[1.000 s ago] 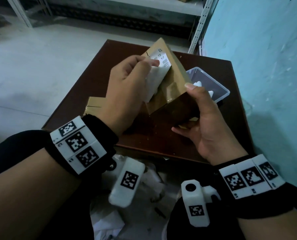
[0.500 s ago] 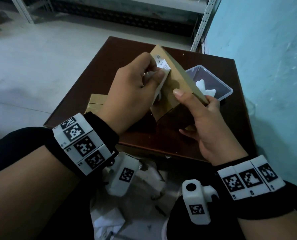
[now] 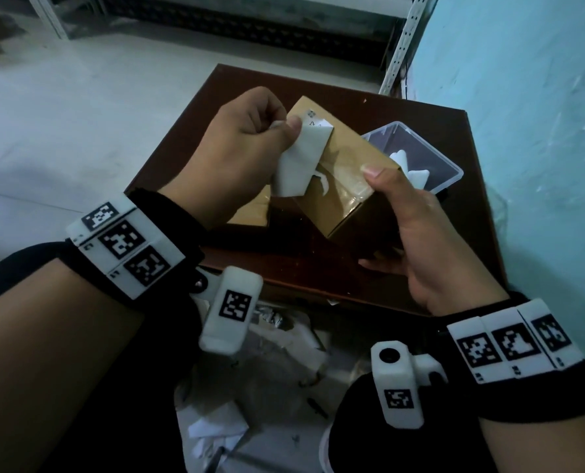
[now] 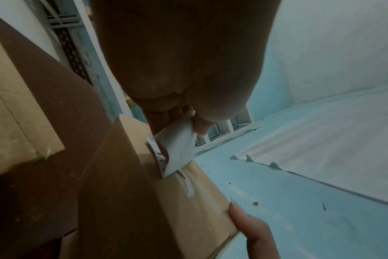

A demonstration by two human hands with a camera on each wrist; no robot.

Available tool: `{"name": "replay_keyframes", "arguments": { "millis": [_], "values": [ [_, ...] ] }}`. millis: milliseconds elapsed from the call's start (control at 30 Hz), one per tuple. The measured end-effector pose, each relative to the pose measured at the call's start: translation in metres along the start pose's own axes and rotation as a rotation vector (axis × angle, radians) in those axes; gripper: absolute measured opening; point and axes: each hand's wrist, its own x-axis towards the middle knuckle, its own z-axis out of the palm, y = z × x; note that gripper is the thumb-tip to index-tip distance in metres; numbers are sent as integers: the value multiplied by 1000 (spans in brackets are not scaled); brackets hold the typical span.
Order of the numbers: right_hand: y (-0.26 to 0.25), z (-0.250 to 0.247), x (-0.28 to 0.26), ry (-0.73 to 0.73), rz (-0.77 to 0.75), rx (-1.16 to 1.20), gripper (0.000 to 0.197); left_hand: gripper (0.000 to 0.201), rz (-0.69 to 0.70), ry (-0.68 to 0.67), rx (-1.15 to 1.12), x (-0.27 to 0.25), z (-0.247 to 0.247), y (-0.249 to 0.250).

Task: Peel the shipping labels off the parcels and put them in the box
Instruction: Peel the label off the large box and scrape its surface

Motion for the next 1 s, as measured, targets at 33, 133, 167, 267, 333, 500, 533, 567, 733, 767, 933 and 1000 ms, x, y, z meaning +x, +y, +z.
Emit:
{"name": "replay_keyframes", "arguments": {
  "millis": [33,133,167,267,333,500,533,567,733,767,933,1000],
  "values": [
    [-1,-1,0,-8,0,-2,113,17,-49,-10,-82,1,0,1],
    [0,-4,-2,-16,-13,-1,118,18,-175,-1,-371,3,-1,6],
    [0,-3,-3,-1,-20,0,120,17,-198,9,-423,4,-1,7],
    [4,2,-5,49,-65,1,124,19,-93,13,-241,1,0,2],
    [6,8,-6,88,-100,10,134,40,146,29,22,-6,5,-6],
    [9,18,-7,106,-132,47,136,27,307,115,200,-10,18,-17],
    [10,19,-7,110,-138,47,134,26,301,137,194,-9,19,-18],
    [9,20,-7,108,-135,51,135,25,299,160,188,-8,19,-20],
    [6,16,-2,106,-59,110,137,19,335,159,173,-7,20,-22],
    [4,14,-2,117,-63,94,136,18,349,141,156,-7,20,-21],
    [1,5,-2,81,-110,20,121,17,464,73,80,-13,20,-14],
    [3,8,-3,106,-113,5,141,16,512,25,80,-17,23,-12]
  ]
}}
